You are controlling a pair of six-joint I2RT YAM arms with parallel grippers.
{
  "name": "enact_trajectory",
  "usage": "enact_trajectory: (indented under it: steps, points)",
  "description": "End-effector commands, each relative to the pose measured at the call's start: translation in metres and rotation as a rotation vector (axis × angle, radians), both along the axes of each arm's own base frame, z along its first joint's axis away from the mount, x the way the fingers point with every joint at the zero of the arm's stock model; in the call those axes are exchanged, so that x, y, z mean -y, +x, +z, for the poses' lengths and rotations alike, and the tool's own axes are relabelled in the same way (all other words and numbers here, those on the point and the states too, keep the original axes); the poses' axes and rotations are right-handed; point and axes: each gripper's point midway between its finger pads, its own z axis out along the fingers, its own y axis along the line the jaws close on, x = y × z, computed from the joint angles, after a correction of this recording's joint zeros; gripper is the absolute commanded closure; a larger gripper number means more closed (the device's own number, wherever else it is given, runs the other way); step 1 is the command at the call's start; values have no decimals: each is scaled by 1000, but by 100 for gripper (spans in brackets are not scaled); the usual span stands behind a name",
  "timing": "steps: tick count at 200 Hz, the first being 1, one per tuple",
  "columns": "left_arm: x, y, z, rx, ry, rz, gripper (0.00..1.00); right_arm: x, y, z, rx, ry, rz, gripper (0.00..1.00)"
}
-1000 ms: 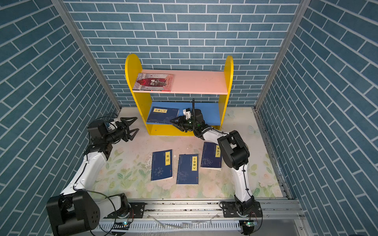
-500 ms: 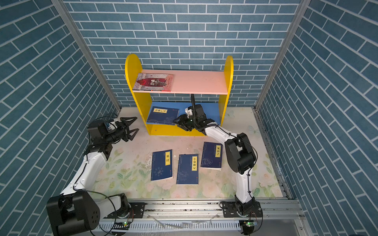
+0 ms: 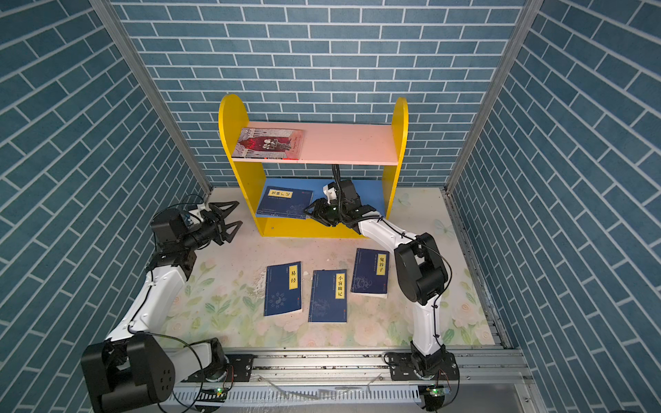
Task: Stacking books/files
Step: Place the book at the bookshelf, then move the book to the bookshelf.
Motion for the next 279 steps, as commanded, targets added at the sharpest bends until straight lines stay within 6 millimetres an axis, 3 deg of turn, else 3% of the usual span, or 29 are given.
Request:
enact_trajectory:
  steps: [1, 80, 121, 123, 127, 145, 279]
  points:
    - [0, -1, 7, 39, 10, -13, 18, -8, 15, 13, 106, 12, 21, 54]
    - [0, 0, 8, 43, 8, -14, 18, -9, 37, -8, 84, -46, -9, 53]
    - [0, 1, 6, 38, 8, -12, 18, -14, 46, -5, 94, -50, 3, 53]
    - [0, 1, 7, 39, 8, -12, 18, -15, 48, -16, 77, -62, 4, 53]
    - [0, 1, 7, 40, 9, -12, 18, -16, 48, -21, 71, -68, 8, 53]
    - [0, 1, 6, 37, 8, -11, 18, -20, 51, -24, 68, -74, 21, 53]
    - [-2, 1, 6, 38, 10, -2, 17, -36, 62, -23, 49, -24, 53, 53]
